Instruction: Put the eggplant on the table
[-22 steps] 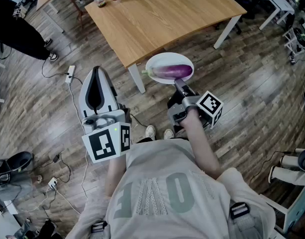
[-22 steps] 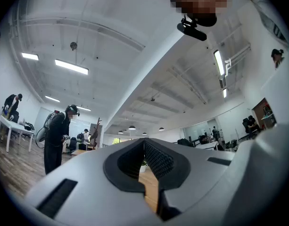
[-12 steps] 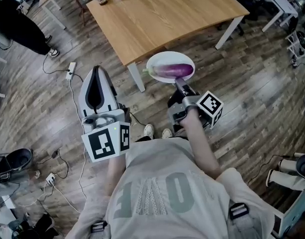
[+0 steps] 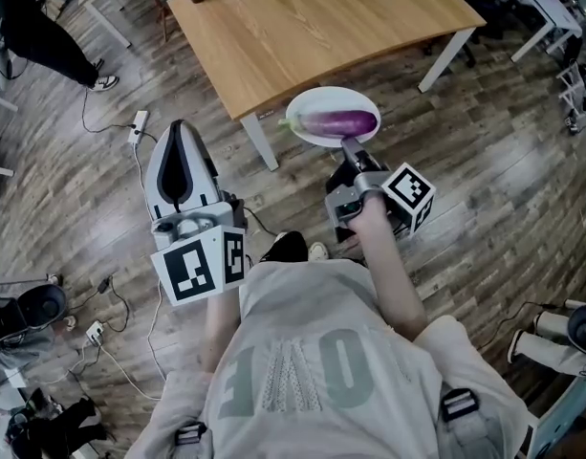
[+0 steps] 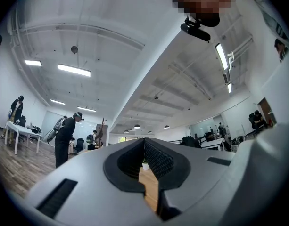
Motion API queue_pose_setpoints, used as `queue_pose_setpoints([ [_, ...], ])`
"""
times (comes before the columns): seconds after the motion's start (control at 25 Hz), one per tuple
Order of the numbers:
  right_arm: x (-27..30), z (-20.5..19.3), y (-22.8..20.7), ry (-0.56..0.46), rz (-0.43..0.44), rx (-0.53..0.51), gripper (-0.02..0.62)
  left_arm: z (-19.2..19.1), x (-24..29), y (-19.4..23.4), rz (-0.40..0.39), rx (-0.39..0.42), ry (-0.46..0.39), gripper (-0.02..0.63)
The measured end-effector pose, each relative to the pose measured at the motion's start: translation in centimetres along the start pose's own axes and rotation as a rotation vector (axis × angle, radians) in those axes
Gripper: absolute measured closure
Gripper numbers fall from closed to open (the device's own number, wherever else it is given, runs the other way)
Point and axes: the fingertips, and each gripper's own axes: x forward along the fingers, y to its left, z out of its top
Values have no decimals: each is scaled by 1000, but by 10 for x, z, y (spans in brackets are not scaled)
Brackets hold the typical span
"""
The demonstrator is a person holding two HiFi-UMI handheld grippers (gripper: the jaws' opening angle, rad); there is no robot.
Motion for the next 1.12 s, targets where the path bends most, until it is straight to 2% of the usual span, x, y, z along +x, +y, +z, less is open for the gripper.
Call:
queue_pose_setpoints([
  [0.44, 9, 17, -4, -9, -13, 6, 569, -17, 11, 6, 23, -17, 15, 597],
  [0.64, 35, 27, -4, -20, -20, 5, 569, -37, 47, 11, 18, -47, 6, 597],
  [0.84, 59, 46, 5, -34, -15, -16, 569, -47, 86, 5, -6, -44, 1, 597],
  [1.12, 106, 60, 12, -29, -28, -5, 569, -70, 141, 10, -19, -46, 32, 597],
])
